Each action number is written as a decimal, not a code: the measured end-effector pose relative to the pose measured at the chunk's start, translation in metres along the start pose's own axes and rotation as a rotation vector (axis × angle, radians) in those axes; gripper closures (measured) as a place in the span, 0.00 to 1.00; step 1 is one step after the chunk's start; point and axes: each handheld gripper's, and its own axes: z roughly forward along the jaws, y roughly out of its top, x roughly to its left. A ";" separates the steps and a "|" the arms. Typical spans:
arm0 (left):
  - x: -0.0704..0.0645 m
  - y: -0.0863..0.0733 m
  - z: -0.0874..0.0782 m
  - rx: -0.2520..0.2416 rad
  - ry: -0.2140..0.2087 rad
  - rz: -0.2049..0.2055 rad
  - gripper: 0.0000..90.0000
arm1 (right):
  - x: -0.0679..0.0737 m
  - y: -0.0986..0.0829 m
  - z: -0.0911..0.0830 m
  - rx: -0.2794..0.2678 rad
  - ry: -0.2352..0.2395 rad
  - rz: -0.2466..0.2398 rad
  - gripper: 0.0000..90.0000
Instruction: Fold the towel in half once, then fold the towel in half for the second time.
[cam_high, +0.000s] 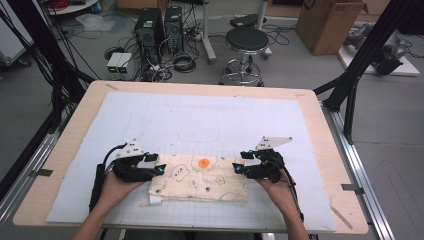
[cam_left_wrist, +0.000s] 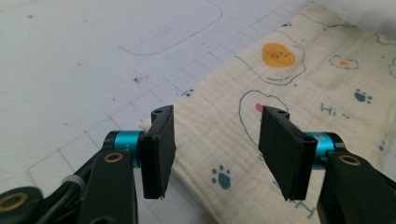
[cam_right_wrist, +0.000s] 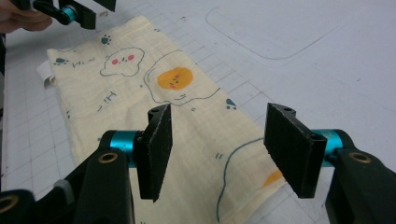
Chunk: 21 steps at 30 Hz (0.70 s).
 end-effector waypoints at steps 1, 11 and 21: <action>-0.001 0.000 -0.003 -0.012 -0.006 -0.008 0.49 | 0.001 0.000 0.001 0.004 0.000 -0.002 0.45; -0.003 -0.003 -0.011 -0.038 0.008 -0.026 0.45 | 0.005 0.000 0.006 0.026 -0.018 -0.008 0.40; -0.002 -0.004 -0.005 -0.023 0.019 -0.029 0.44 | 0.002 0.000 0.006 0.032 -0.049 -0.014 0.40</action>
